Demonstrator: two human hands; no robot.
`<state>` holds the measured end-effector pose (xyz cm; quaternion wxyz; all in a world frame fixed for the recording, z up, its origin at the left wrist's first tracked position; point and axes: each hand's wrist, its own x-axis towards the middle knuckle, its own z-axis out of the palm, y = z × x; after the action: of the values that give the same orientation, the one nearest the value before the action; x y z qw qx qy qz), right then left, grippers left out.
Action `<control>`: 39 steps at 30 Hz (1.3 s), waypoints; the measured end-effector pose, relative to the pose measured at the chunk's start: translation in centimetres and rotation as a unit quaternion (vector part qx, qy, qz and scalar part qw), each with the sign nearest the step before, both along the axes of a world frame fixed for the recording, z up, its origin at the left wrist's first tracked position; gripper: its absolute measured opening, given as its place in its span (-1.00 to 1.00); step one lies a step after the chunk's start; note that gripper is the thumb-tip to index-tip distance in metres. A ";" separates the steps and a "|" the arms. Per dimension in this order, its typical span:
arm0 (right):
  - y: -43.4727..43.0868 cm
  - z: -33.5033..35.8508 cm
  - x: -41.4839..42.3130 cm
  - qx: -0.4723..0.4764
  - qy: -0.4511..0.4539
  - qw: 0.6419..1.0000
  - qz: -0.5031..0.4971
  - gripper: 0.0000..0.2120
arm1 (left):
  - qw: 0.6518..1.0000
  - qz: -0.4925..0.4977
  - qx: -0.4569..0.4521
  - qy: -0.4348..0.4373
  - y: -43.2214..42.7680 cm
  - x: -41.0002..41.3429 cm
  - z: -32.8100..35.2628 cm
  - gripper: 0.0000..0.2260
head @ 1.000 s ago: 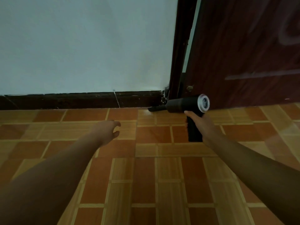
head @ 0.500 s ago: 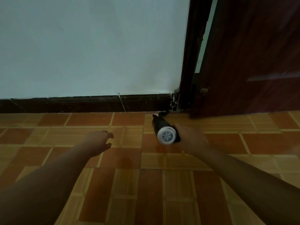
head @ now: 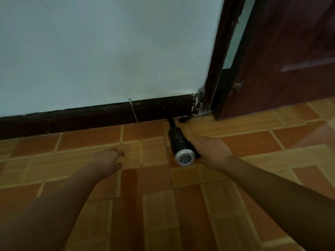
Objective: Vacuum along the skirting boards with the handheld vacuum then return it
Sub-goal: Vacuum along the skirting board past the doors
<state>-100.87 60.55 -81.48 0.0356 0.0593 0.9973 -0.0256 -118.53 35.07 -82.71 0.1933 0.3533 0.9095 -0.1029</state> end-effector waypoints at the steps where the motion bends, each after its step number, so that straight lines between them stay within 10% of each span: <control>1: -0.6 -0.1 -0.1 0.006 0.000 1.000 -0.007 -0.62 | 1.000 -0.009 0.005 -0.004 -0.5 -0.6 -0.1 -0.62; 15: -11.8 -0.6 -4.4 0.029 -0.043 0.987 -0.151 -0.57 | 0.995 -0.030 0.059 -0.072 -9.0 -2.7 -3.7 -0.58; 39: -15.3 -2.6 -6.9 -0.048 -0.006 0.998 -0.040 -0.53 | 0.975 -0.215 -0.045 -0.035 -15.7 1.5 -3.4 -0.54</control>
<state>-107.76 45.24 -84.05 0.0430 0.0972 0.9916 -0.0741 -117.00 19.39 -86.13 0.2143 0.5350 0.7991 -0.1708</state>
